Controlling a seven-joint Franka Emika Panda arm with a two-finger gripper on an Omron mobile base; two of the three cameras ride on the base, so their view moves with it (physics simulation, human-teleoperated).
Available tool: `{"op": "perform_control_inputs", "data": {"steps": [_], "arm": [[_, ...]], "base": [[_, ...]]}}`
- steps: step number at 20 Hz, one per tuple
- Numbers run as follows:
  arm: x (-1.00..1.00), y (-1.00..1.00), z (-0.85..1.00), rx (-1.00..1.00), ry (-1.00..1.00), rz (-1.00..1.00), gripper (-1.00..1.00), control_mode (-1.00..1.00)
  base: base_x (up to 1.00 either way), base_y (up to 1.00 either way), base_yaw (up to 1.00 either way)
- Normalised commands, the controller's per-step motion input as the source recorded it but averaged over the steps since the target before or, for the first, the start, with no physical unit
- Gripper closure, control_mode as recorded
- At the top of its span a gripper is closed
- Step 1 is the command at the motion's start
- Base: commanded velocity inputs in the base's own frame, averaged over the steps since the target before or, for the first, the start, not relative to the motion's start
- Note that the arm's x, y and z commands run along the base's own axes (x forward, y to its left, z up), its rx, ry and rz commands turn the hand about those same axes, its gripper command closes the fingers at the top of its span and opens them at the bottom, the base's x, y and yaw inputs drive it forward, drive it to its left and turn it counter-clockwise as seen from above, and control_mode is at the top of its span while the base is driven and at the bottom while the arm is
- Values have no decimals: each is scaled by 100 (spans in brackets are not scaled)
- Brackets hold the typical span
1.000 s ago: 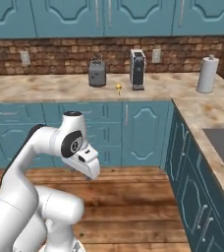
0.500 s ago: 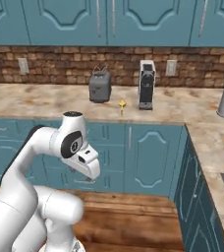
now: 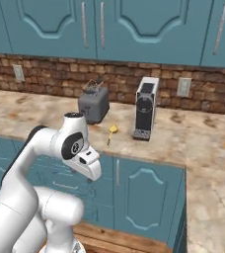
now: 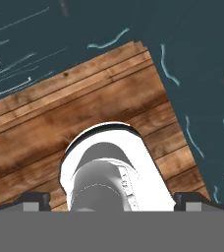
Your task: Take the fork and place it on the left side of the plate. Then take the spoon and place it on the right side of the plate. Make sure they're directly next to the plate.
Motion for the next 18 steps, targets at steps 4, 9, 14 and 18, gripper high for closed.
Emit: {"op": "perform_control_inputs", "data": {"steps": [4, 9, 14, 18], "arm": [[0, 0, 0, 0, 0, 0, -100, 100], [0, 0, 0, 0, 0, 0, -100, 100], [0, 0, 0, 0, 0, 0, -100, 100], [0, 0, 0, 0, 0, 0, -100, 100]], "base": [[100, -36, 14], [52, 0, -1], [0, 0, 0], [0, 0, 0]]}}
